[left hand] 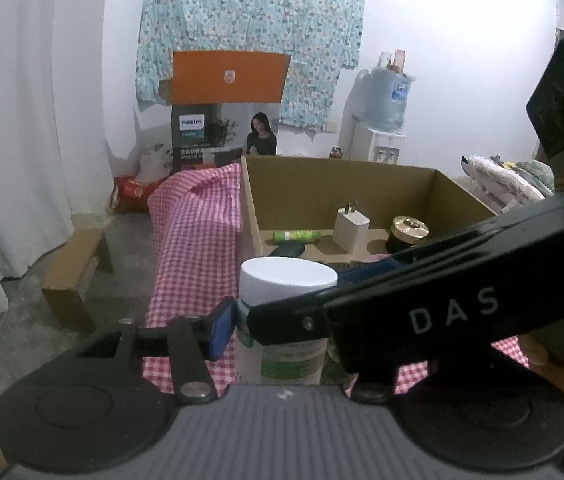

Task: Organize rigid objects
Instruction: 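Close the right gripper on the white bottle and lift it over the box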

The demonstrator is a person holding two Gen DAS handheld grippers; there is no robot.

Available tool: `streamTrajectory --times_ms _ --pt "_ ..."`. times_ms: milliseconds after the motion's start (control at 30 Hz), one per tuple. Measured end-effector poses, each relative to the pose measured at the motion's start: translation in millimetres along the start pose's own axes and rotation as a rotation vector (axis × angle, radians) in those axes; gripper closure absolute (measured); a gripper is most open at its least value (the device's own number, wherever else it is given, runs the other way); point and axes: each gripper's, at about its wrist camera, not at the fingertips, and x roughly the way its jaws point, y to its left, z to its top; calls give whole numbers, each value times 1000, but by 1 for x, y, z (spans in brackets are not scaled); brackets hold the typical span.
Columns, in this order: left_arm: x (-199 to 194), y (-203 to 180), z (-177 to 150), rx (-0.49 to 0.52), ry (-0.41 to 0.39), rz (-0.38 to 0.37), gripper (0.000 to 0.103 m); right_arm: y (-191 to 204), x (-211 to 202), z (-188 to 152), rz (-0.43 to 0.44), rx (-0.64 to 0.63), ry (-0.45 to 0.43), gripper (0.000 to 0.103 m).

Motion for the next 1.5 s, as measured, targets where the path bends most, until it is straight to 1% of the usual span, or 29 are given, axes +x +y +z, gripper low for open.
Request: streamTrajectory --times_ms 267,500,633,767,833,967,1100,1200,1333,1500 --pt "-18 -11 4 21 -43 22 49 14 -24 3 0 -24 -52 49" --pt "-38 -27 16 62 -99 25 49 27 -57 3 -12 -53 -118 49" --pt "-47 -39 31 88 -139 0 49 31 -83 8 -38 -71 -167 49" --pt "-45 -59 52 120 -177 -52 49 25 -115 19 -89 -75 -216 49" --pt "-39 -70 61 125 -182 -84 49 15 -130 25 -115 -60 -230 49" --pt "-14 -93 78 135 -171 -144 49 -12 -151 34 -169 -18 -230 49" --pt "18 -117 91 134 -144 -196 49 -50 -166 38 -227 18 -225 49" --pt "47 -133 96 122 -110 -228 49 -83 -173 38 -260 52 -215 49" --pt "83 -150 96 110 -56 -251 49 -125 -174 28 -284 95 -192 49" --pt "121 -169 92 118 -3 -260 49 -174 -170 12 -302 146 -170 49"
